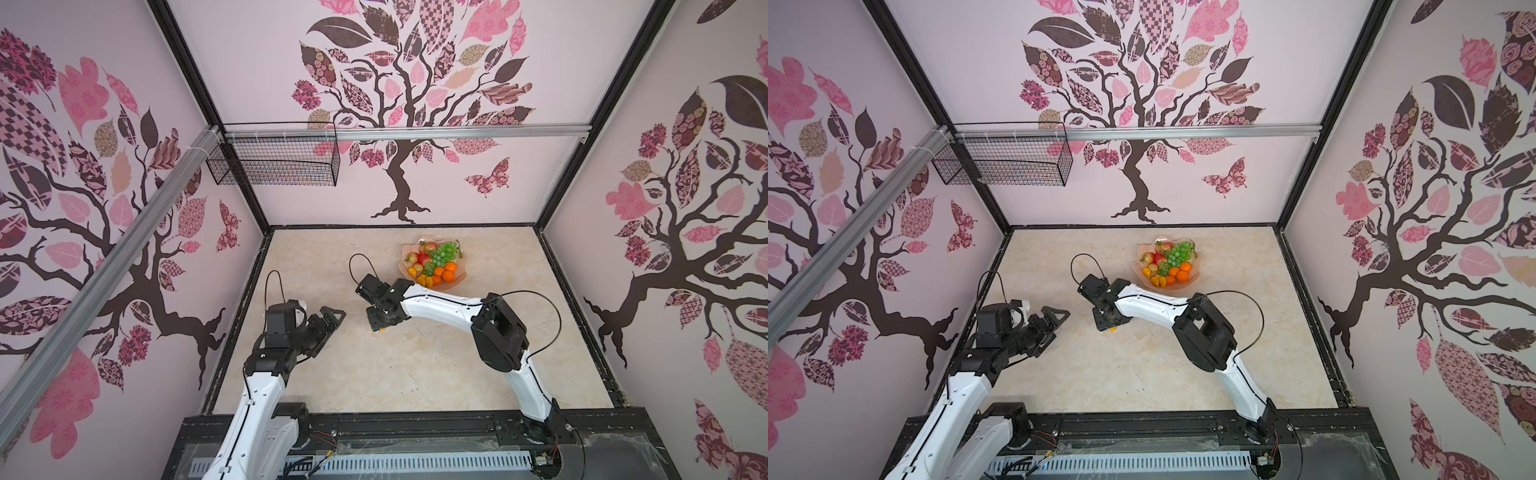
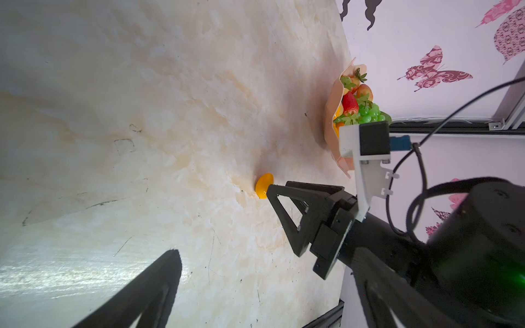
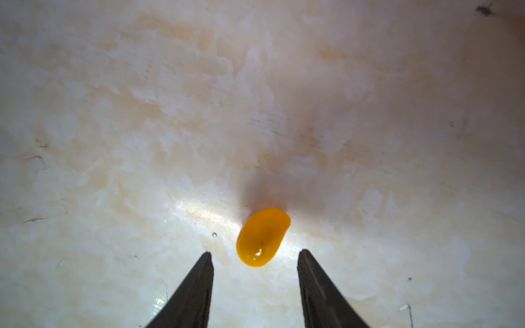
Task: Arrange fruit in a fruit bowl
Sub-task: Pick up the fruit from the center of the table.
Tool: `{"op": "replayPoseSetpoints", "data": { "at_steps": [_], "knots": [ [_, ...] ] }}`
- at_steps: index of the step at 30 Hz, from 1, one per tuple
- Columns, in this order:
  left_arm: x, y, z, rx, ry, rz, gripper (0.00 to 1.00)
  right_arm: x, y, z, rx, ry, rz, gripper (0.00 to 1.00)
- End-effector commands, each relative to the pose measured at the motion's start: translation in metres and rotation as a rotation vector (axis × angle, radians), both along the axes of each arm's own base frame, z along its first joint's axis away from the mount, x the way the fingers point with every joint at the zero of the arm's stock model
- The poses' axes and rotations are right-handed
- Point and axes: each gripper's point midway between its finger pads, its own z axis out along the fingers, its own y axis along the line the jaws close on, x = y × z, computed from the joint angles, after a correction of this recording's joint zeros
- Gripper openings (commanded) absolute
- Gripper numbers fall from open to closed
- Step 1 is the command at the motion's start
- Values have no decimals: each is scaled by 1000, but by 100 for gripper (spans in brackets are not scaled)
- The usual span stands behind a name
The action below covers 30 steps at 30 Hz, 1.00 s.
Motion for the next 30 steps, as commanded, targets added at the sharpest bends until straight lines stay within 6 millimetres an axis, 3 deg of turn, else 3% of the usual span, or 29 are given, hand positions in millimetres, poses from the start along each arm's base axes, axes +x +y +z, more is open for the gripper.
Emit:
{"op": "replayPoseSetpoints", "data": {
  "at_steps": [1, 30],
  "knots": [
    [3, -4, 8, -7, -38, -32, 98, 2, -8, -19, -84, 19, -13, 52],
    [6, -4, 9, -12, -51, -33, 98, 0, -8, -42, -133, 55, 9, 38]
  ]
}}
